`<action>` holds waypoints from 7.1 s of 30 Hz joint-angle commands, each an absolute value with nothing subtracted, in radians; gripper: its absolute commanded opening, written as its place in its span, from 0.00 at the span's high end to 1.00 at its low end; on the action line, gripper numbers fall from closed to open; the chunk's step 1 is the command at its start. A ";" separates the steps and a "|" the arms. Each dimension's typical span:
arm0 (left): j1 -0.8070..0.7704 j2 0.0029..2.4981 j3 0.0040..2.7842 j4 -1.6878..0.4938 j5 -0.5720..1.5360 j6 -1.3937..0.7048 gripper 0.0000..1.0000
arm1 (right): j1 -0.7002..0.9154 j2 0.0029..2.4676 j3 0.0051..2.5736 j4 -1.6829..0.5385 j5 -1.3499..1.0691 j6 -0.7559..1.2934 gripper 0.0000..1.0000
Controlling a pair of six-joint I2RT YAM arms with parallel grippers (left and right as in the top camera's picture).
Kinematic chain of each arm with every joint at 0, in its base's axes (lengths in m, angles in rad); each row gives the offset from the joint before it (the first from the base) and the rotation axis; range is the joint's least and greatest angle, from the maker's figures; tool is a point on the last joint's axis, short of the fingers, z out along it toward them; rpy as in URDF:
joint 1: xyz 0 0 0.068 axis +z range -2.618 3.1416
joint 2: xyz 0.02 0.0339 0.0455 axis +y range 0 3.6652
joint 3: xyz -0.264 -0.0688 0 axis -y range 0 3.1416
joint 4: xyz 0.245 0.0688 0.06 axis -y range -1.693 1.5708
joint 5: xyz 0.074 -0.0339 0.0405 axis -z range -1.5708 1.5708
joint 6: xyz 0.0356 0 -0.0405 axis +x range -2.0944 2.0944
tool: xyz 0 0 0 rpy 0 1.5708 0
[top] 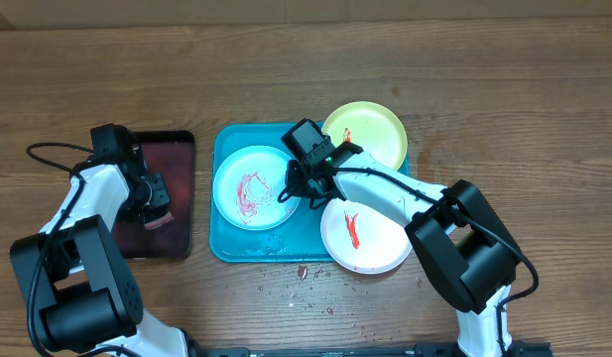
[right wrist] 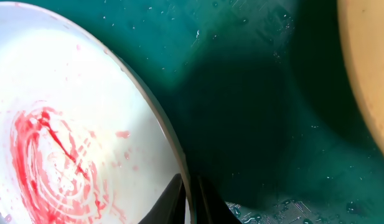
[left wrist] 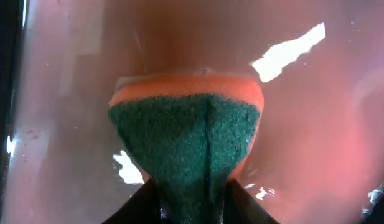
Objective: Clean dirty plates on tray and stack at the side
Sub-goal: 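Grasp the green sponge on the black tray with left gripper, then scrub the white plate with the sponge in the left gripper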
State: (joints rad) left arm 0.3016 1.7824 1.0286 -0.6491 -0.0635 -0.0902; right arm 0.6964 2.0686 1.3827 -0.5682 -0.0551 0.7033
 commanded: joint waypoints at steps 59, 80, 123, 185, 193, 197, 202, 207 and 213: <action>-0.289 1.898 1.090 -0.686 0.536 0.045 0.96 | 0.648 2.087 1.398 -0.606 -0.185 0.677 0.96; -0.297 1.898 1.090 -0.633 -0.432 -0.528 0.96 | 0.648 2.088 1.398 -0.607 -0.181 0.686 0.96; -0.294 1.898 1.090 -0.679 0.248 0.040 0.96 | 0.626 2.088 1.382 -0.682 -0.319 0.725 0.96; -0.204 1.898 1.091 -0.683 -0.352 -0.503 0.96 | 0.627 2.088 1.374 -0.667 -0.323 0.704 0.96; -0.207 1.898 1.091 -0.778 0.034 -0.274 0.96 | 0.627 2.088 1.374 -0.664 -0.316 0.704 0.96; -0.216 1.898 1.091 -0.809 0.458 0.064 0.96 | 0.627 2.088 1.374 -0.664 -0.316 0.705 0.96; -0.217 1.898 1.091 -0.857 0.749 0.319 0.96 | 0.627 2.088 1.374 -0.664 -0.316 0.705 0.96; -0.216 1.898 1.091 -0.747 0.659 0.299 0.96 | 0.627 2.088 1.374 -0.664 -0.316 0.705 0.96; -0.216 1.898 1.091 -0.448 0.201 -0.063 0.96 | 0.627 2.088 1.374 -0.664 -0.316 0.704 0.96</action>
State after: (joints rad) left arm -0.2165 1.8847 1.0946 -0.5220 0.4679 0.1364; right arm 0.6216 2.0789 1.3853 -0.6704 -0.3237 0.7017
